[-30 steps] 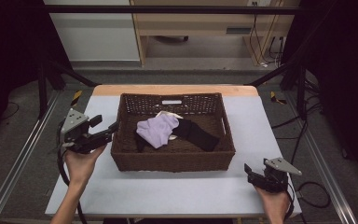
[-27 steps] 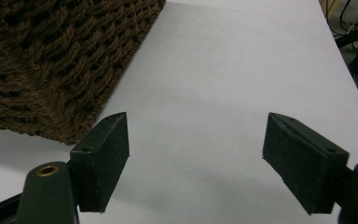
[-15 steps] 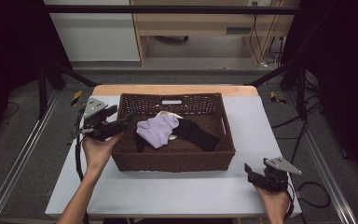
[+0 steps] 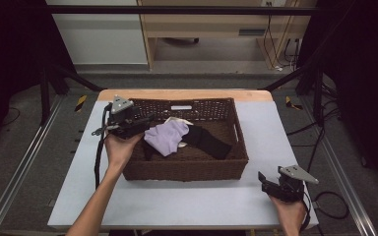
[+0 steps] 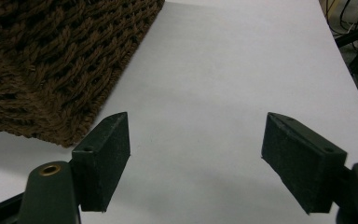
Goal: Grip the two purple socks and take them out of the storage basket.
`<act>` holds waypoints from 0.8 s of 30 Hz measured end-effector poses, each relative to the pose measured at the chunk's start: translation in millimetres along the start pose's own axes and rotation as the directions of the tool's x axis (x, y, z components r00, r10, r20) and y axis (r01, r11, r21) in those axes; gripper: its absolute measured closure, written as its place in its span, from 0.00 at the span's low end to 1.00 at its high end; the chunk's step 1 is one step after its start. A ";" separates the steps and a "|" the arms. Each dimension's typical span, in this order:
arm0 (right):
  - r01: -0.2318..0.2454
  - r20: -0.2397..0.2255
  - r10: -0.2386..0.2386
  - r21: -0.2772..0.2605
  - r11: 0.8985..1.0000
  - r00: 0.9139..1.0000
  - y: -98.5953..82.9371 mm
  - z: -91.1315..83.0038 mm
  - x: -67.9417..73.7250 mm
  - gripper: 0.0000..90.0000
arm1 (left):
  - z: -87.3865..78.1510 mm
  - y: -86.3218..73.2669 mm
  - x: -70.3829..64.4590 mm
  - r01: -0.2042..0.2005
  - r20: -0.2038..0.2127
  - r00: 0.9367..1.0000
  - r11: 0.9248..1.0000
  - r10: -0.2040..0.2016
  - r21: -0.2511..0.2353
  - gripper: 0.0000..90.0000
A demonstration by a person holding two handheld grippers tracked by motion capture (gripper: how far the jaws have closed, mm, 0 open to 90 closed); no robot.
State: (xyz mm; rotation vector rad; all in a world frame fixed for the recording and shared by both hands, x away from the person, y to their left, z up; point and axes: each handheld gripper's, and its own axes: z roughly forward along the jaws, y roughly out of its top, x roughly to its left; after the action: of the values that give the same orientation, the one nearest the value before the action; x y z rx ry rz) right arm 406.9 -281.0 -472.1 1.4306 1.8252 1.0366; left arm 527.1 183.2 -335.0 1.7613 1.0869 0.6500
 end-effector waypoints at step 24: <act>-0.001 -0.007 0.001 0.010 1.000 1.000 0.0 1.4 0.4 0.27 | 56.9 -27.0 3.5 0.007 -0.035 0.999 0.973 0.002 0.231 0.43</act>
State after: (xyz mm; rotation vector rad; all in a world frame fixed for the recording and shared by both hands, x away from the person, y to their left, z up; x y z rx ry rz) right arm 407.9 -280.3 -472.8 1.4353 1.8366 1.0355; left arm 563.5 166.1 -383.7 1.9524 1.2297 0.5729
